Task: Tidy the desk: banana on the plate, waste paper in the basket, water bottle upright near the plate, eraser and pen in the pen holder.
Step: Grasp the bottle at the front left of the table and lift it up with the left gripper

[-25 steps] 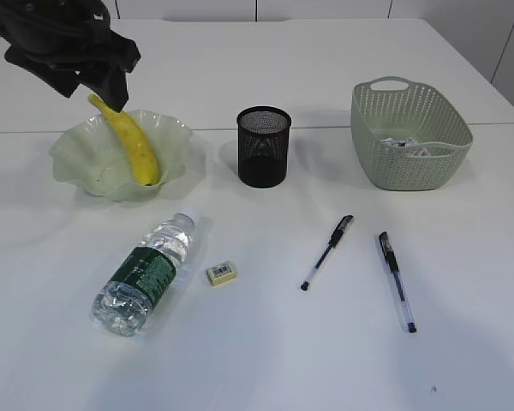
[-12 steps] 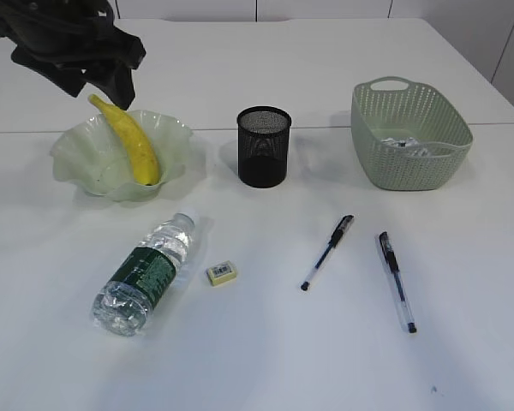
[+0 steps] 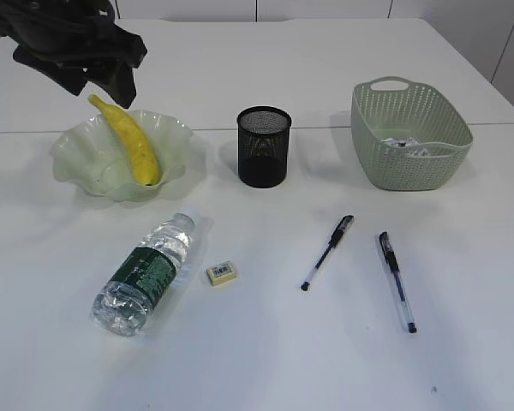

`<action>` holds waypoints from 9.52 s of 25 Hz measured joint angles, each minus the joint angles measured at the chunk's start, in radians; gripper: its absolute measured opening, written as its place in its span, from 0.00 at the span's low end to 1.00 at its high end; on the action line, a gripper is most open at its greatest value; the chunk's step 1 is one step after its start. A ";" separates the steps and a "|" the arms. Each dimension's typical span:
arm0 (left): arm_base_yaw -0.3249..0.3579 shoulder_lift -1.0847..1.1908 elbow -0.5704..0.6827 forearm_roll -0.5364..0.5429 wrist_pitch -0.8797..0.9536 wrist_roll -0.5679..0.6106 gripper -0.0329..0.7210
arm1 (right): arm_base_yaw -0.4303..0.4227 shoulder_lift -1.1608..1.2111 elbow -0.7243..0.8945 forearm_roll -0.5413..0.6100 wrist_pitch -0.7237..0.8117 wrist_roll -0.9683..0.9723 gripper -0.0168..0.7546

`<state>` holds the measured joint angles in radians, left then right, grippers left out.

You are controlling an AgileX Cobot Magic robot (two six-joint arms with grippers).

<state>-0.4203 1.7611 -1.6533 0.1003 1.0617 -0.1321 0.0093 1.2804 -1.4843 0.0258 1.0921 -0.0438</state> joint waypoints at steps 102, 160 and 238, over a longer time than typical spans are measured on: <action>0.000 0.230 0.000 -0.132 0.160 0.132 0.82 | 0.000 -0.191 0.478 -0.035 -0.221 -0.024 0.33; 0.000 0.427 -0.095 -0.256 0.156 0.162 0.83 | 0.000 -0.193 0.478 -0.035 -0.206 -0.024 0.33; -0.020 0.532 -0.124 -0.219 0.154 0.162 0.81 | 0.000 -0.193 0.478 -0.033 -0.200 -0.024 0.33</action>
<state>-0.4406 2.2930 -1.7771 -0.1183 1.2158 0.0295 0.0093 1.0875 -1.0068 -0.0077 0.8925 -0.0677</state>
